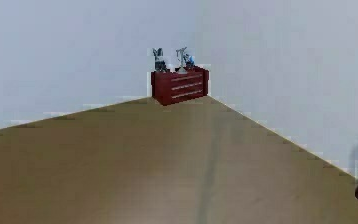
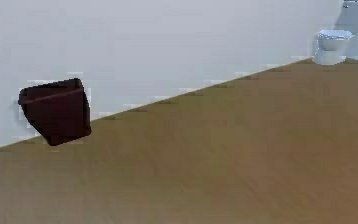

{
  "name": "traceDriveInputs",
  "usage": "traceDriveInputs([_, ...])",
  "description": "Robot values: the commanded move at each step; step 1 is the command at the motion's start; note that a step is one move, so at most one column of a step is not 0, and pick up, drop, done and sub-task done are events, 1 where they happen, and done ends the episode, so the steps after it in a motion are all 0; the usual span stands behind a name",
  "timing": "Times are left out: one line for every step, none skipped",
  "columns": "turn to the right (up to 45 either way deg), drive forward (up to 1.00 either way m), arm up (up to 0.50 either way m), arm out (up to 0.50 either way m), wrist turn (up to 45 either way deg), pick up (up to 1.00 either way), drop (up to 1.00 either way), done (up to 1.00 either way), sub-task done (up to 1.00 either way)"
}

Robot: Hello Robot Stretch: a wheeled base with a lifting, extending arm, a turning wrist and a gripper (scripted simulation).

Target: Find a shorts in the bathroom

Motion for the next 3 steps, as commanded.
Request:
traceDriveInputs([-12.0,0.0,0.0,0.0,0.0,0.0,0.0,0.0,0.0])
traceDriveInputs([0.0,1.0,0.0,0.0,0.0,0.0,0.0,0.0,0.0])
traceDriveInputs([0.0,1.0,0.0,0.0,0.0,0.0,0.0,0.0,0.0])
